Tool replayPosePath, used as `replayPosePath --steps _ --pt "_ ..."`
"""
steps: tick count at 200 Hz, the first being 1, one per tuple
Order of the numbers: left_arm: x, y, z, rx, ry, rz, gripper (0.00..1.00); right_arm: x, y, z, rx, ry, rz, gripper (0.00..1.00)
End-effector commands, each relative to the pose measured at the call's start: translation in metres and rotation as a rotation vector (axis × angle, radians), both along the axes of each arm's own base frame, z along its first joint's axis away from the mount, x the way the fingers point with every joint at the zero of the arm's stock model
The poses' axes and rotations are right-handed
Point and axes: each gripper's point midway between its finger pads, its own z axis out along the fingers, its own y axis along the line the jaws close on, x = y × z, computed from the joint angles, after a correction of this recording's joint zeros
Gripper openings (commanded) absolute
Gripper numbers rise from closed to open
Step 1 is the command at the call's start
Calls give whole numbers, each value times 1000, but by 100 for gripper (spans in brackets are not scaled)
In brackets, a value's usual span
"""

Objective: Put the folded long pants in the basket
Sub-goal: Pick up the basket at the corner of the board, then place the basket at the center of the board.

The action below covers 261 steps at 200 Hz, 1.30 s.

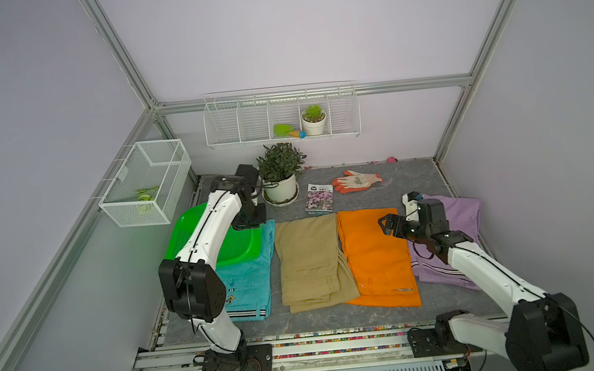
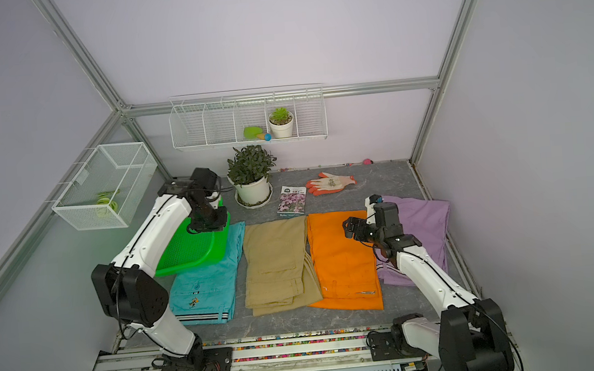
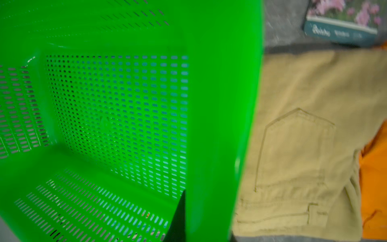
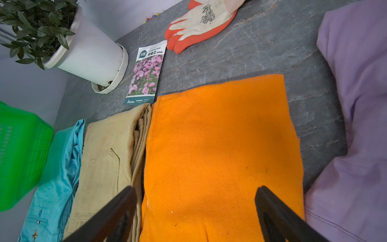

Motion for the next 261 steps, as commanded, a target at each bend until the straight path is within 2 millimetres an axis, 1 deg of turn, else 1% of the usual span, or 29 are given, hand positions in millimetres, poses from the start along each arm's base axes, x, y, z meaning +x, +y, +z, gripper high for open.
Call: replayPosePath --steps 1,15,25,41,52,60,73,92,106,119,129,139,145,151,157,169,176,186,196,201,203,209,213,229,237,238,246,251,261 --pt "-28 -55 25 -88 25 12 0 3 2 2 0 7 0 93" --pt "-36 -93 31 -116 47 -21 0 3 0 1 -6 15 -6 93" --pt "-41 -123 40 -123 36 -61 0 4 -1 1 -12 22 -13 93" --pt "-48 -162 48 -127 31 -85 0 4 -2 2 -27 30 -13 93" --pt "-54 -186 48 -127 42 -105 0 6 -4 2 -40 31 -16 93" --pt "-57 -201 43 -117 56 -110 0 7 -6 2 -44 34 -26 93" --pt "-69 -232 32 -148 102 -160 0 8 -6 0 -52 46 -28 93" --pt "-76 -260 18 -164 125 -178 0 9 -9 -5 -71 70 -34 93" --pt "-77 -273 7 -173 146 -168 0 10 -14 -12 -96 107 -57 93" --pt "-79 -290 1 -217 163 -177 0 10 -15 -17 -108 135 -60 93" --pt "-80 -301 1 -258 168 -183 0 10 -15 -20 -111 148 -59 93" --pt "-78 -312 4 -300 150 -189 14 10 -15 -22 -109 157 -60 93" --pt "-78 -317 4 -323 147 -191 34 10 -14 -23 -106 158 -57 93" --pt "-79 -321 5 -343 149 -199 47 10 -14 -24 -103 159 -58 93" --pt "-79 -325 10 -371 140 -214 55 10 -14 -24 -103 159 -60 93" --pt "-79 -330 24 -418 114 -261 65 10 -15 -24 -106 159 -60 93" --pt "-78 -329 36 -436 81 -290 68 10 -15 -23 -104 157 -60 94" --pt "-72 -323 51 -434 10 -307 76 9 -13 -21 -97 154 -52 93" --pt "-61 -301 67 -403 -61 -260 81 8 -11 -18 -85 152 -44 93" --pt "-55 -290 72 -382 -93 -244 81 8 -9 -16 -74 152 -39 94" --pt "-53 -285 78 -382 -114 -240 81 8 -8 -14 -69 152 -36 93" --pt "-48 -271 82 -360 -149 -231 81 7 -4 -11 -50 148 -22 92" --pt "-45 -261 91 -361 -180 -220 81 7 -1 -9 -31 146 -12 92" --pt "-33 -215 107 -363 -255 -138 82 5 15 4 55 144 25 90" --pt "-28 -190 107 -375 -275 -100 83 3 22 9 93 157 34 89" --pt "-26 -187 110 -381 -285 -92 83 3 23 10 98 158 36 89" --pt "-19 -160 104 -387 -294 -36 83 0 33 17 134 164 60 89" --pt "-17 -143 109 -411 -316 -2 83 -2 41 20 154 171 76 88" --pt "-13 -109 102 -433 -329 69 83 -6 53 23 170 189 91 87"
